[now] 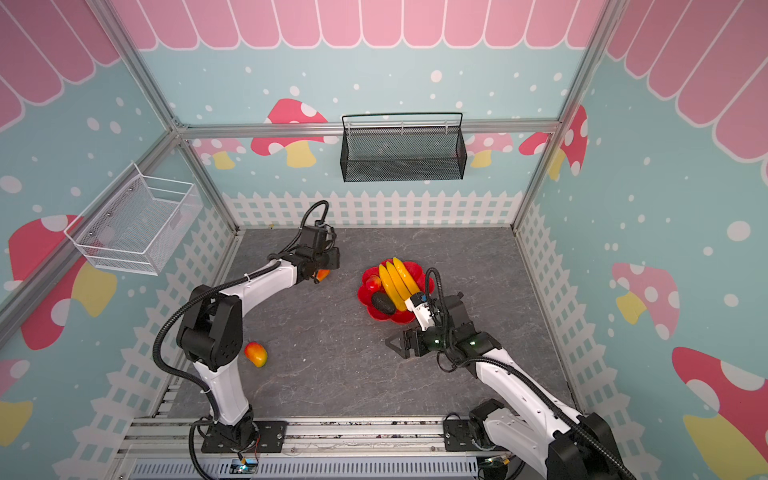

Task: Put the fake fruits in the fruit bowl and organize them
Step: 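Grasp the mango farthest from the robot with the left gripper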

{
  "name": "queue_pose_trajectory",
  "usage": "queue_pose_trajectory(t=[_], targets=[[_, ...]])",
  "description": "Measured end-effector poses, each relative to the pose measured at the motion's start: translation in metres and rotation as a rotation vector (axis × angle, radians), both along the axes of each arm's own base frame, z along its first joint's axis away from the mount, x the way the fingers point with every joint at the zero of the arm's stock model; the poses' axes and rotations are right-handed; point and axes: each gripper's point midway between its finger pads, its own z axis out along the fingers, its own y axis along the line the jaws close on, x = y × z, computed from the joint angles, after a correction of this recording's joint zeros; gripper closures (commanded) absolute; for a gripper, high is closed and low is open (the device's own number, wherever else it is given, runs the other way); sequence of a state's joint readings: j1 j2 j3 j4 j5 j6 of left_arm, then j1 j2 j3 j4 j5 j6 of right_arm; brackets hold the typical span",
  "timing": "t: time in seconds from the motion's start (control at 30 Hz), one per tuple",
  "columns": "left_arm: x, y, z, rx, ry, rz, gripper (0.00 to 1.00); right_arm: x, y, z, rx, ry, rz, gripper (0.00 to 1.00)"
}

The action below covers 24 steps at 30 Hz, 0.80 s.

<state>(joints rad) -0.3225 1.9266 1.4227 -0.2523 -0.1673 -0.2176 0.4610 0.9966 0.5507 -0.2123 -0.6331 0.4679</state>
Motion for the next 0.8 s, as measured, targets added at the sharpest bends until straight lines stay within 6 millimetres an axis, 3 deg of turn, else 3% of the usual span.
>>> queue_pose_trajectory(t=[0.07, 0.13, 0.37, 0.57, 0.8], targets=[[0.005, 0.022, -0.014, -0.003, 0.032, 0.044, 0.38, -0.002, 0.002, -0.002, 0.007, 0.009, 0.011, 0.05], [0.005, 0.029, -0.029, -0.007, 0.066, 0.057, 0.38, -0.002, 0.004, -0.002, 0.012, 0.011, 0.016, 0.05], [0.0, 0.025, -0.07, -0.014, 0.172, 0.043, 0.38, 0.001, 0.006, 0.001, 0.024, -0.002, 0.019, 0.05], [0.0, 0.026, -0.082, -0.022, 0.202, 0.056, 0.41, 0.004, 0.007, -0.002, 0.022, 0.005, 0.012, 0.05], [0.002, 0.026, -0.082, -0.043, 0.203, 0.064, 0.63, 0.006, 0.006, -0.002, 0.017, -0.001, 0.003, 0.05]])
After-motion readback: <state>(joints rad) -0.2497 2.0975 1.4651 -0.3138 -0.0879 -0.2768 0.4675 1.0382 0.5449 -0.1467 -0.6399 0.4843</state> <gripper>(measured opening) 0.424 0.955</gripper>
